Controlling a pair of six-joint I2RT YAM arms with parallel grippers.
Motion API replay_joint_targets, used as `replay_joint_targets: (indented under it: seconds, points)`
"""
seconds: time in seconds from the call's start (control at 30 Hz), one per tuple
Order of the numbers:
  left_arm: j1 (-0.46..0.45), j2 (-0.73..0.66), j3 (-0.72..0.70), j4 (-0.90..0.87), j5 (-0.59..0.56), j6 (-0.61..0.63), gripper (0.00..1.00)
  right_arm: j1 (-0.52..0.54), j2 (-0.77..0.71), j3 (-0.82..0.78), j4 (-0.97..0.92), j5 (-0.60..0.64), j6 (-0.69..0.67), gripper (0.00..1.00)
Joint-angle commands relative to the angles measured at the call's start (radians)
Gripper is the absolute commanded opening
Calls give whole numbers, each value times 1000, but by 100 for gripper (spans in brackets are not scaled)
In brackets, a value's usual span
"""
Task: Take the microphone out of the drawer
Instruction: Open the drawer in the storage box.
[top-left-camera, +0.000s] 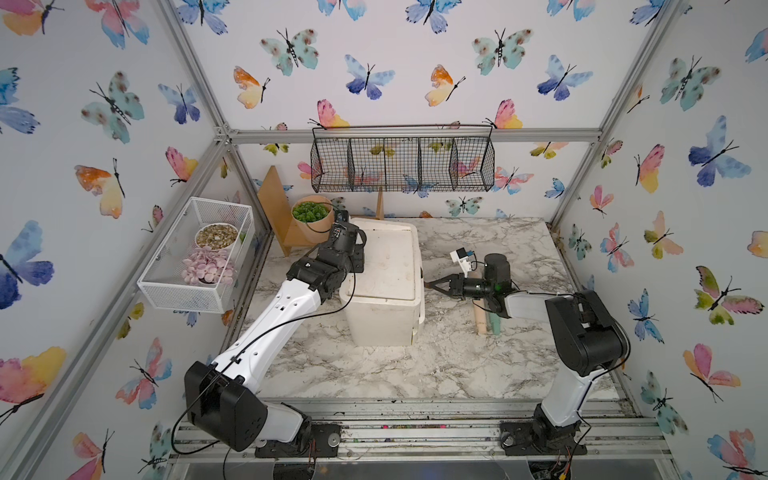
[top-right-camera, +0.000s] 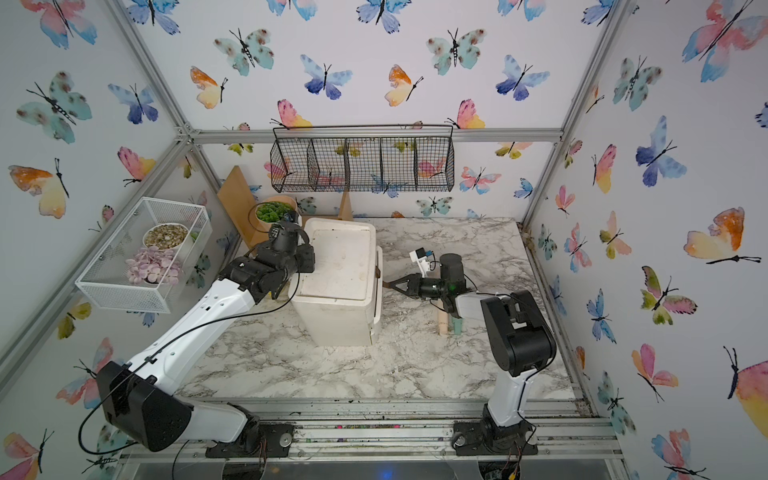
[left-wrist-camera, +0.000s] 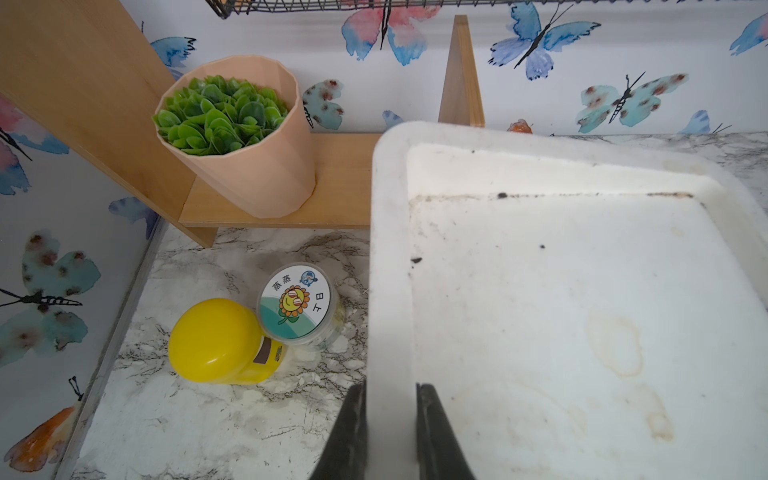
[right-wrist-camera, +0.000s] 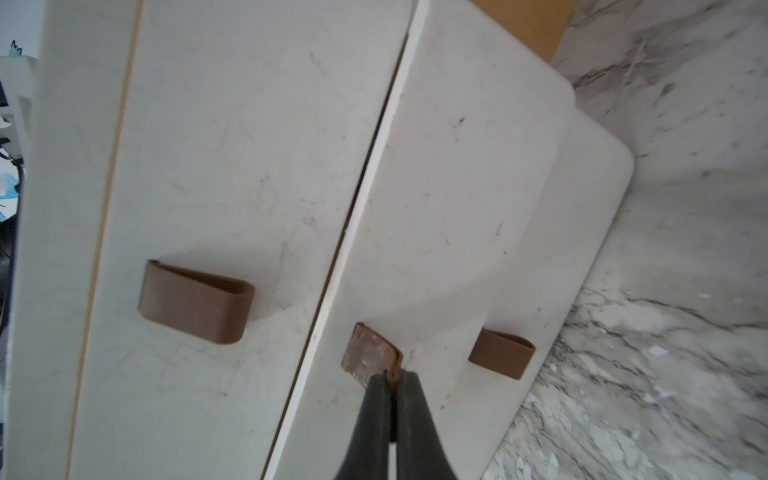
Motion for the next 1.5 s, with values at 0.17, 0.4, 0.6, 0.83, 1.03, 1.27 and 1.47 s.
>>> replay_joint_targets:
  seconds: [0.17,0.4,0.6,0.83,1.03,1.27,1.47]
  points:
    - [2,-1,-40,-25,-52,48,0,-140,-112,-34,-281,37,-202,2]
    - [1,-6,-36,-27,-56,52,0,-222,-168,-34,-445,110,-307,2]
    - [1,-6,-33,-27,-56,52,0,-261,-185,-44,-488,173,-313,2]
    - [2,-5,-32,-27,-59,58,0,-289,-193,-52,-509,253,-288,2]
    - [2,-4,-32,-25,-62,61,0,-299,-205,-63,-502,313,-258,2]
    - [2,0,-33,-22,-62,61,0,-301,-220,-53,-495,315,-249,23]
    - [2,3,-29,-24,-61,61,0,-301,-281,2,-574,351,-299,37]
